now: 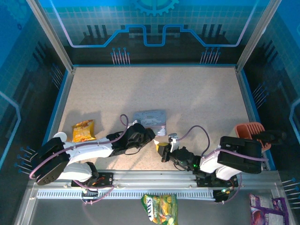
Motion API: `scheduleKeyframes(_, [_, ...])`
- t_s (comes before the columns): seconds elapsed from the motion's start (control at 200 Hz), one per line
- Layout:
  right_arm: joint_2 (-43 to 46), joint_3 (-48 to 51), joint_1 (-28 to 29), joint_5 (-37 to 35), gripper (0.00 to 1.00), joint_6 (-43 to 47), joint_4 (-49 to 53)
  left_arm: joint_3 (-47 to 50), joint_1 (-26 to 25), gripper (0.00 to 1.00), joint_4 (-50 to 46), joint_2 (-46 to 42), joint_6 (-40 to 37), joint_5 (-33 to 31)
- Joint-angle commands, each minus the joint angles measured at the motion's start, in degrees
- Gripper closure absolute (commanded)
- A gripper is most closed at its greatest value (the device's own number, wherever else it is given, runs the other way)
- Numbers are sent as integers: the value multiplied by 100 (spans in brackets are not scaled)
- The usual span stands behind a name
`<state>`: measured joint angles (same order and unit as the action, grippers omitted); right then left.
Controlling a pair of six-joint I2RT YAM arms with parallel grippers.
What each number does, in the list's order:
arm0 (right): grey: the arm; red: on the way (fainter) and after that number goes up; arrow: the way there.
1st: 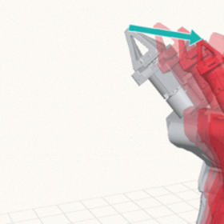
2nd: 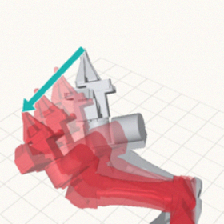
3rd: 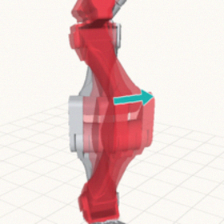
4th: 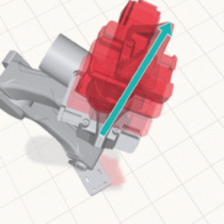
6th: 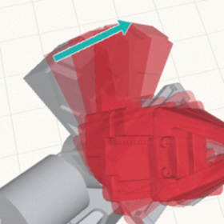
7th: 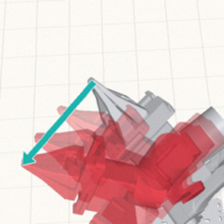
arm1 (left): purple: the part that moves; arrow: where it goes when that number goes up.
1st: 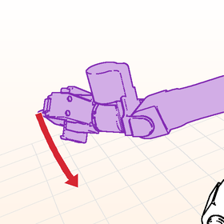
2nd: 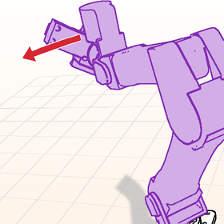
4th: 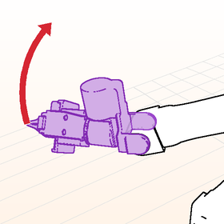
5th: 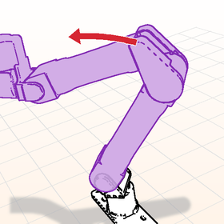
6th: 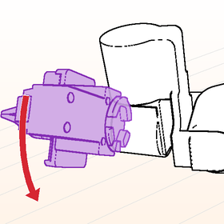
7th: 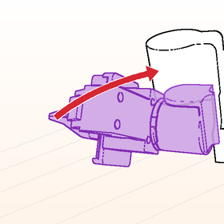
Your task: Unlock the padlock with the key
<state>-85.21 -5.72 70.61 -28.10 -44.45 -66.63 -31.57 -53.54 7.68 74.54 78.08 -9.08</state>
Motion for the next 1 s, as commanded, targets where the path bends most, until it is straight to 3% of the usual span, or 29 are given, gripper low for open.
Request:
scheduleKeyframes(0.0, [305, -348, 66, -285, 100, 304, 157, -191, -183, 88, 223, 76, 16, 205])
scheduleKeyframes(0.145, [379, -465, 68, -245, 100, 371, 372, -216, -209, 88, 252, 95, 32, 205])
scheduleKeyframes(0.42, [-83, -452, 88, -140, 100, 331, -224, -301, -274, 88, 290, 61, 92, 253])
scheduleKeyframes(0.695, [247, -430, 71, -227, 100, 370, 141, -312, -350, 89, 428, 131, 202, 372])
scheduleKeyframes(0.991, [9, -157, -519, 765, 100, -234, -771, -324, -460, 89, 383, 57, 215, 395])
